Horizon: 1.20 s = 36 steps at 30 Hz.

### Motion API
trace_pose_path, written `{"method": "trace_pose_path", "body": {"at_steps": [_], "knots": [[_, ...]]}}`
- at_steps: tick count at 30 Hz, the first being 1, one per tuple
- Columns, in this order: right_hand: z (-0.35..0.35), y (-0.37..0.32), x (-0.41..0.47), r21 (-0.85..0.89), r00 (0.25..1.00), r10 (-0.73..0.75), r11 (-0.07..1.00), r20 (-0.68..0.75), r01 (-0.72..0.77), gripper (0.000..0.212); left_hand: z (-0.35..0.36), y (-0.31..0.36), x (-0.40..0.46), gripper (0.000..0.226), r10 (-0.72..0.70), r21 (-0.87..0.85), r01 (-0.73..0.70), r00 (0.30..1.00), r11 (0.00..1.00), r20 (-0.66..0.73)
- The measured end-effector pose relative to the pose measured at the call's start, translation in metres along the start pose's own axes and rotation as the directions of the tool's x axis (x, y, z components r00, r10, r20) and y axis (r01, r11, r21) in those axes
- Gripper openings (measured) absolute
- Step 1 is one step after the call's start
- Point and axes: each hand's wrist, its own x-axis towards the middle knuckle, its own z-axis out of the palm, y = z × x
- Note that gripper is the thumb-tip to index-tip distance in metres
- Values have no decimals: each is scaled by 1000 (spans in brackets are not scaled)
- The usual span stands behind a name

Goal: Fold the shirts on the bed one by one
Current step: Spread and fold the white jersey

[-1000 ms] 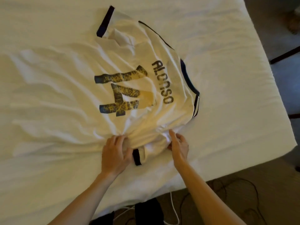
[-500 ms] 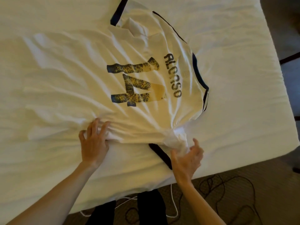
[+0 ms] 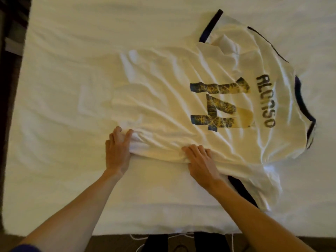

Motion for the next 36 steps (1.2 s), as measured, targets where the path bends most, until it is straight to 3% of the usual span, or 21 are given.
{"method": "trace_pose_path", "body": {"at_steps": [3,5,7,9,11,12,14,17,19,21,24,27,29,32,36], "knots": [[-2,-11,14,66,997,-65,996,-45,68,37,-4,-15,-1,37,92,-34,-94,993,995,-75],[-3,-18,18,156,985,-104,980,-134,124,28,-4,-28,-7,14,178,9,-180,964,984,-196],[-4,-26,18,250,976,-144,951,-166,183,24,0,-41,-24,11,211,17,-216,932,976,-293],[-4,-36,18,320,968,-252,917,6,237,26,8,-54,-49,9,220,10,-227,931,974,-290],[-4,-41,23,315,879,-321,925,354,211,31,14,-64,-71,8,232,7,-234,959,972,-161],[-4,-41,29,316,839,-319,930,442,187,33,14,-67,-75,9,216,-25,-218,973,976,-78],[-10,-42,53,396,880,-285,910,380,124,29,8,-70,-64,28,152,-116,-145,987,983,51],[-20,-42,113,414,952,-290,882,100,225,16,-7,-62,-12,34,-39,-251,39,999,967,5],[-26,-40,158,350,963,-268,899,-34,263,16,-15,-52,37,34,-241,-435,206,970,876,-26],[-35,-31,204,311,968,-230,917,-103,251,20,-26,-43,94,38,-413,-646,340,910,683,42],[-50,-9,273,237,967,-177,947,-182,218,26,-40,-40,179,41,-497,-763,393,861,514,109],[-67,14,338,198,992,-30,979,-119,53,42,-54,-42,251,43,-510,-808,426,840,407,186],[-80,28,374,129,999,32,991,18,-34,57,-61,-44,287,52,-505,-813,471,822,343,263],[-99,35,412,63,968,24,997,251,-41,52,-64,-47,319,63,-470,-739,519,827,430,308],[-107,28,439,-31,922,-86,994,379,105,17,-68,-50,329,62,-346,-542,398,916,740,201]]}}
